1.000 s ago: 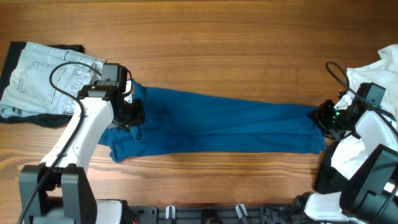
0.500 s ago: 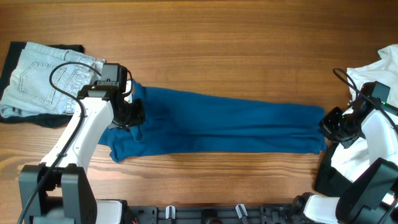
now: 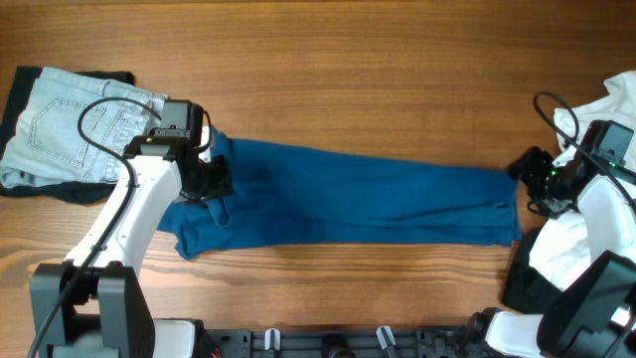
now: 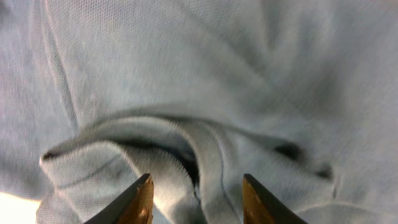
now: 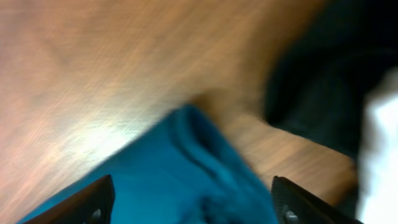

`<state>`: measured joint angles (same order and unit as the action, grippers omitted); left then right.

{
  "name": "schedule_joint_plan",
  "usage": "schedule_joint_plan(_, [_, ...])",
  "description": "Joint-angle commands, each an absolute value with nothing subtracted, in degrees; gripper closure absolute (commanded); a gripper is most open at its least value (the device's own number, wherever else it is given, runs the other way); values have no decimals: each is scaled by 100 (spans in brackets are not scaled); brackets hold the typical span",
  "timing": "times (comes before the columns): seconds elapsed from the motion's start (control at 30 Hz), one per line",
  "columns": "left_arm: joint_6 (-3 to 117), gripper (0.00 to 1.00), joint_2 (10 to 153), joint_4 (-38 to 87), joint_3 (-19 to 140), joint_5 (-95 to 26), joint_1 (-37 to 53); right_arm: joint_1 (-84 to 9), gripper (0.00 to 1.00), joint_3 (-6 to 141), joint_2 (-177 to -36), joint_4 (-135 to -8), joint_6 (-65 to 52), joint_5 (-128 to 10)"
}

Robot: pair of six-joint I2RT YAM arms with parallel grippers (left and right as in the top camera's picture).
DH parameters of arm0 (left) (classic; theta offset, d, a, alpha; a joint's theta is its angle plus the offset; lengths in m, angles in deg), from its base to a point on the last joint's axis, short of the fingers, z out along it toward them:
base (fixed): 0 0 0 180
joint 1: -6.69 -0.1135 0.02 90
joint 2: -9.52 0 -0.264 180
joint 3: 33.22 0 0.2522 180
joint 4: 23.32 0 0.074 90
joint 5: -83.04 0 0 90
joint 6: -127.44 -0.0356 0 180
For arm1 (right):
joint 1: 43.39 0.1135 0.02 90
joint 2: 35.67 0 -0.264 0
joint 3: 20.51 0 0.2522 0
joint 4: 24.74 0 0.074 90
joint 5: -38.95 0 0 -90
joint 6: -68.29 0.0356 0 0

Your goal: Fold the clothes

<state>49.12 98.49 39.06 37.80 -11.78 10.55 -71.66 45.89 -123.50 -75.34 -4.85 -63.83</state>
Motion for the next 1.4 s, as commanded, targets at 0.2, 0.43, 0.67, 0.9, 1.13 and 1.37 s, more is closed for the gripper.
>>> schedule_joint_plan(0.2, [4602,41,10026,2918,3736,-1394,1059,-6945,54,4617,-13295,-7158,-774,-6853])
schedule_joint_plan(0.43, [4514,43,11159,2204,3736,-1397,1059,-6950,96,4617,-13826,-6001,-168,-6488])
schedule_joint_plan(0.67, [4536,43,11637,1351,3736,-1453,1059,-6972,96,4617,-13832,-5542,-2,-5804])
schedule_joint_plan(0.9, [4757,50,11637,77,3738,-1436,862,-6972,77,4619,-13830,-4845,-548,-7347])
schedule_joint_plan(1.13, [4884,55,11635,164,3745,-1349,170,-6985,31,4619,-13749,-5088,-896,-7874])
schedule_joint_plan(1.37, [4816,57,11635,355,3747,-1722,-558,-7068,13,4617,-13747,-5702,-1005,-7340])
